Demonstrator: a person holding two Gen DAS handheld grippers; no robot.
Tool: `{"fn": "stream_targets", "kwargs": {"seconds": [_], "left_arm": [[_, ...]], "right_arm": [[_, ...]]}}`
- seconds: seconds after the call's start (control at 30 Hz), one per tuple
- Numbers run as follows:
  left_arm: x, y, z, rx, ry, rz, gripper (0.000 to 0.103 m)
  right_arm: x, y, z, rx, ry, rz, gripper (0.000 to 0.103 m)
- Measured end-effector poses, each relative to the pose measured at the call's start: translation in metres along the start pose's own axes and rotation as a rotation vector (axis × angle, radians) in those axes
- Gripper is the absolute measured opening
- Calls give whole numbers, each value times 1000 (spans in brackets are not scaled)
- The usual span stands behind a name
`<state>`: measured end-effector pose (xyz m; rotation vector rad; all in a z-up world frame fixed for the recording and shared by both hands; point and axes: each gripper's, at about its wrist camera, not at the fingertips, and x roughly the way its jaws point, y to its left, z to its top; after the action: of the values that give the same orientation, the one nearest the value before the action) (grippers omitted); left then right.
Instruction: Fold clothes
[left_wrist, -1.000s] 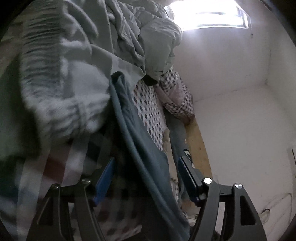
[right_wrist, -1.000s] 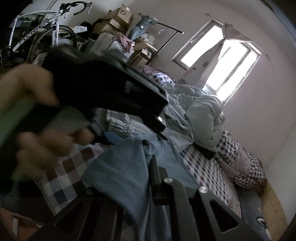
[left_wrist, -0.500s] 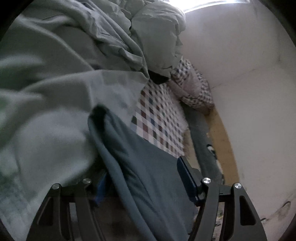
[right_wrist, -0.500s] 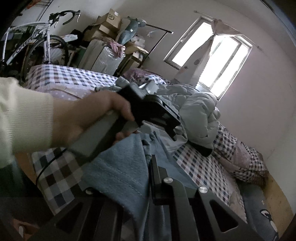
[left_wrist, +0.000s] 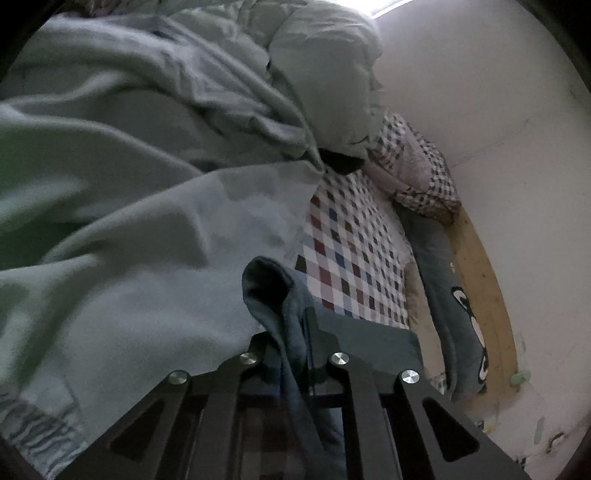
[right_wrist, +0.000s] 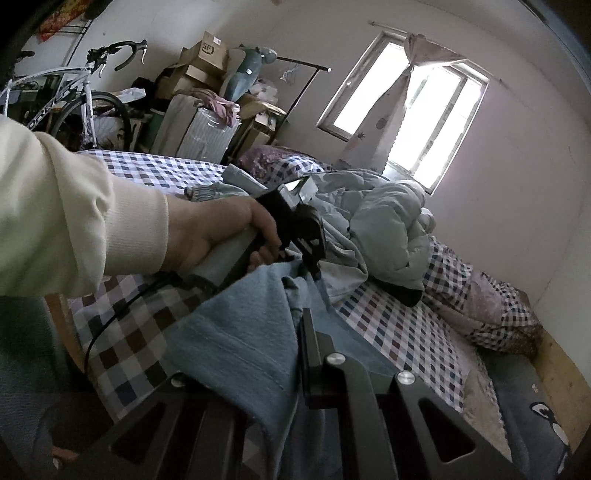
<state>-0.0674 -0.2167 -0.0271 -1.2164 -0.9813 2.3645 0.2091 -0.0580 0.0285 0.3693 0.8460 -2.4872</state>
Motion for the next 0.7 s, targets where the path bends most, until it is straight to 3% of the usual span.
{"fn": "stream_targets", "kwargs": {"seconds": [0.27, 0.43, 0.57, 0.7], "left_arm": [[-52, -36, 21, 43, -53, 7, 5], [-81, -58, 35, 66, -85, 15, 5], [-61, -72, 29, 75, -60, 43, 5], [-40, -100, 20, 72, -46, 15, 5]], "right_arm": [[-35, 1, 24, 44, -62, 67, 5], [-50, -6, 46, 170, -112, 106, 5], [-39, -21, 32, 301, -65, 133, 5], [-38, -40, 5, 416, -21, 130, 5]]}}
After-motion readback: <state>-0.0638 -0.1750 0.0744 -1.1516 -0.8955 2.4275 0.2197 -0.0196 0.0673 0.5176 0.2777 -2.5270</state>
